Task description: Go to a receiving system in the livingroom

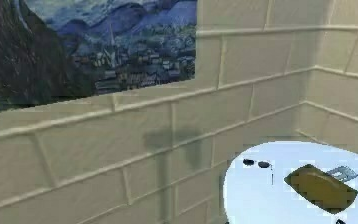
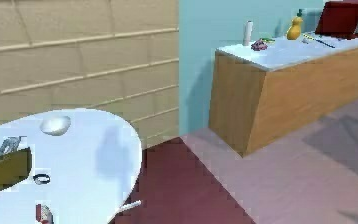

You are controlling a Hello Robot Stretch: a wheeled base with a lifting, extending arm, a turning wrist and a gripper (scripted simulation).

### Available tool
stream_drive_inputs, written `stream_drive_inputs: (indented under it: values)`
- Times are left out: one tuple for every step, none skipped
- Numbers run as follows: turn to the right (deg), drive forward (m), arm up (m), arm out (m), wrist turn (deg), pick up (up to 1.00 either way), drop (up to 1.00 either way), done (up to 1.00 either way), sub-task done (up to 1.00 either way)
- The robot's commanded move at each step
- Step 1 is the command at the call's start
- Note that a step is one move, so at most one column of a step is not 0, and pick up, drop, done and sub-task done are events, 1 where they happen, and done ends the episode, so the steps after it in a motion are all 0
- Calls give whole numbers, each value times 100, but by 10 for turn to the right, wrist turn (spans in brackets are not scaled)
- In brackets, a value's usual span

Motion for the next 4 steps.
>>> stream_drive_inputs:
  values:
    - [-450,0,0,0,0,0,0,0,0]
    - [-450,0,0,0,0,0,0,0,0]
    - [-300,0,0,0,0,0,0,0,0]
    - [0,10,0,0,0,0,0,0,0]
